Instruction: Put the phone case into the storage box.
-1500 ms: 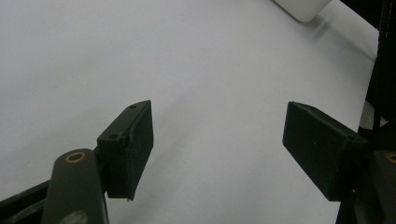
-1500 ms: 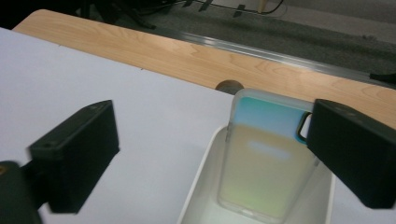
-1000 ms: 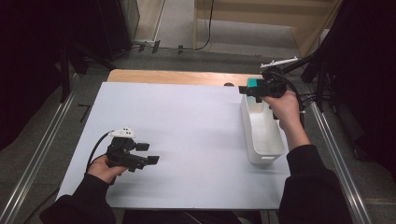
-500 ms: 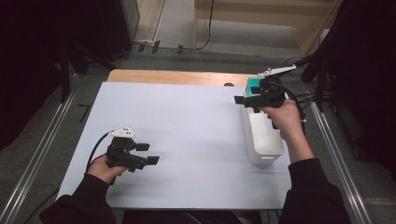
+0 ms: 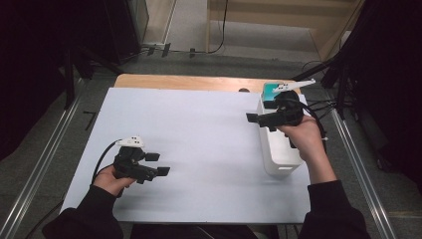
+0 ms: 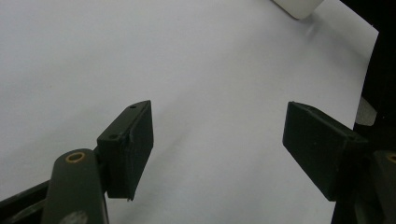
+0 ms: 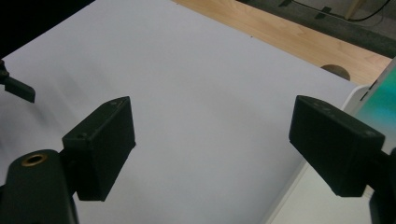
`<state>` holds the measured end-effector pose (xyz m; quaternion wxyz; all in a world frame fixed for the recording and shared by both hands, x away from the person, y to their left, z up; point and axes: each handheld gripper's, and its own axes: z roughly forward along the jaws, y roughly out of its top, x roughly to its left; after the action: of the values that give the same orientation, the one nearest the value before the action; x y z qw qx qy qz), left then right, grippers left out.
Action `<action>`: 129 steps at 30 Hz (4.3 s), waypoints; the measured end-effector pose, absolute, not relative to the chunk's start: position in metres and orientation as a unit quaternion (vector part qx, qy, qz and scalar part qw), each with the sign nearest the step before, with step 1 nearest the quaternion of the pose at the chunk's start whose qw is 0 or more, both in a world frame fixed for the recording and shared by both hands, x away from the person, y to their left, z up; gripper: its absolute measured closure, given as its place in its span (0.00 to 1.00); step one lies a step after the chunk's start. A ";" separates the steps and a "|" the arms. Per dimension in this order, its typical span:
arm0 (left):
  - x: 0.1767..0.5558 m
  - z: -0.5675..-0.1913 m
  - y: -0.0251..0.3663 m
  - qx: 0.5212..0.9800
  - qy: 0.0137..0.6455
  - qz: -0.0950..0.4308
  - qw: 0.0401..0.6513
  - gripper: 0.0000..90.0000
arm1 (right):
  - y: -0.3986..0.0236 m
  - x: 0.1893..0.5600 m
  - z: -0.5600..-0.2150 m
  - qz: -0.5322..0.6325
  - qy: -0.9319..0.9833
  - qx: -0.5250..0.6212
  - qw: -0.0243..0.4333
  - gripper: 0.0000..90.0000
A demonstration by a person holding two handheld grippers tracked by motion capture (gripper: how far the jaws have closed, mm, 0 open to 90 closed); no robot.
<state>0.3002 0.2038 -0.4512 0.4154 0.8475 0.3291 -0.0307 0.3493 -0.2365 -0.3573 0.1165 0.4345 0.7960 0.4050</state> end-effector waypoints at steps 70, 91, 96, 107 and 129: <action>0.293 -0.446 0.203 0.853 0.302 -0.035 0.424 0.27 | -0.213 0.262 -0.425 0.423 0.828 0.364 0.062 0.24; 0.285 -0.447 0.209 0.855 0.296 -0.035 0.424 0.27 | -0.219 0.243 -0.452 0.418 0.839 0.346 0.041 0.24; 0.285 -0.447 0.209 0.856 0.295 -0.032 0.424 0.27 | -0.222 0.238 -0.457 0.415 0.842 0.343 0.035 0.24; 0.283 -0.448 0.212 0.854 0.298 -0.032 0.425 0.27 | -0.230 0.225 -0.466 0.411 0.850 0.326 0.040 0.24; 0.279 -0.449 0.215 0.854 0.298 -0.032 0.424 0.27 | -0.243 0.216 -0.477 0.411 0.850 0.329 0.028 0.24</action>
<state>0.2795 0.2146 -0.4492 0.4244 0.8545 0.2979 -0.0318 0.2164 -0.2428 -0.4767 0.0278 0.3286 0.8499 0.4110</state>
